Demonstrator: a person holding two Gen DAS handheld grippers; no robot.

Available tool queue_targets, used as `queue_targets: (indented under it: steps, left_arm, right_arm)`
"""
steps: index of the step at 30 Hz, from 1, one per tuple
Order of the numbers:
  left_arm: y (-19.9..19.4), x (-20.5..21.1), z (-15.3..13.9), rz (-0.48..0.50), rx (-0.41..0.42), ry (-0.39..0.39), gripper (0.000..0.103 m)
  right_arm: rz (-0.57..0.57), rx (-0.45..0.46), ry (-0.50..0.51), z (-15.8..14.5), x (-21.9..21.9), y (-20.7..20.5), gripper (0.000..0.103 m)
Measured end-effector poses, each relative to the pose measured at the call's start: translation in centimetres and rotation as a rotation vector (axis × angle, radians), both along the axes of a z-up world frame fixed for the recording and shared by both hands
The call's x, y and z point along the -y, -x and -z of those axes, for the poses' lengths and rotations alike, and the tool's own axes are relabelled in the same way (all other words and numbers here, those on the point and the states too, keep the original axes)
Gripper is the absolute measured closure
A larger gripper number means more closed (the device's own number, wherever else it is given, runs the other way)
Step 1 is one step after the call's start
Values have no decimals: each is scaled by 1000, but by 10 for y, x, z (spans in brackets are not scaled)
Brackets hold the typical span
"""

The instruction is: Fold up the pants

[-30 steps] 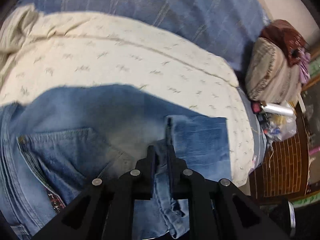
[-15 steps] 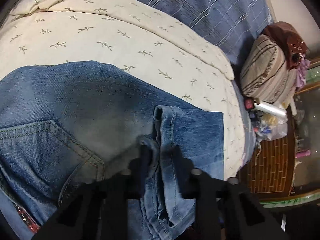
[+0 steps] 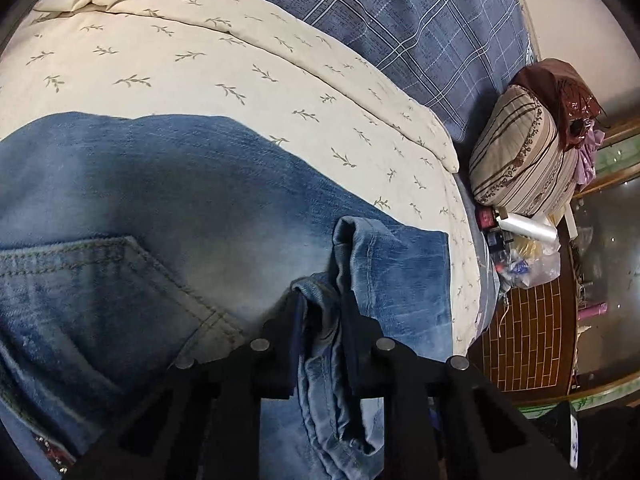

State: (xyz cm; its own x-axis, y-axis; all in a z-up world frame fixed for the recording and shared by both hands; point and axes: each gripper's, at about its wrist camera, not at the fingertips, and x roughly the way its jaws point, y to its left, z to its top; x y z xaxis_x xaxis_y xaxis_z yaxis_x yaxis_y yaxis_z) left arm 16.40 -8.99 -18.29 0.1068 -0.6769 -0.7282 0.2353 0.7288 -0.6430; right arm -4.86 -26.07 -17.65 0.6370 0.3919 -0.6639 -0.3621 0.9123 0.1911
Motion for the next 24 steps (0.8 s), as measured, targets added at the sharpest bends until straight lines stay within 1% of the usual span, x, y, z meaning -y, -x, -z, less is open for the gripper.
queue_targets:
  steps: [2,3,7,10,11,12,13,14,17,20,24]
  left_arm:
    - [-2,2,1,-1,-1,-15,93]
    - [-3,2,1,-4,-3,-20,96]
    - [-6,6,-2,-12,17,-32,98]
    - [-8,9,-5,-12,31,-47,99]
    - [-8,9,-6,-13,31,-46,99]
    - [-9,10,-6,-13,30,-46,99]
    - [-9,10,-6,-12,29,-46,100]
    - [-10,10,-6,-12,29,-46,100]
    - [-16,8,-10,-23,43,-27,100]
    - [-26,8,-19,-35,62,-13,100]
    - [-40,13,-27,-57,99,-8,100]
  right_arm:
    - [9,5,24,0,-3,-2,41]
    - [14,7,33,-1,-4,-2,46]
    - [29,-4,56,-1,-7,-11,63]
    - [26,-26,88,4,-16,-21,69]
    - [19,-31,111,7,-20,-22,82]
    - [18,-45,145,11,-24,-25,92]
    - [23,-53,149,14,-24,-27,94]
    - [26,-69,125,15,-21,-28,100]
    - [40,-78,115,12,-14,-26,103]
    - [35,-83,34,4,-5,-20,103]
    - [13,-42,-23,-10,-1,-10,103]
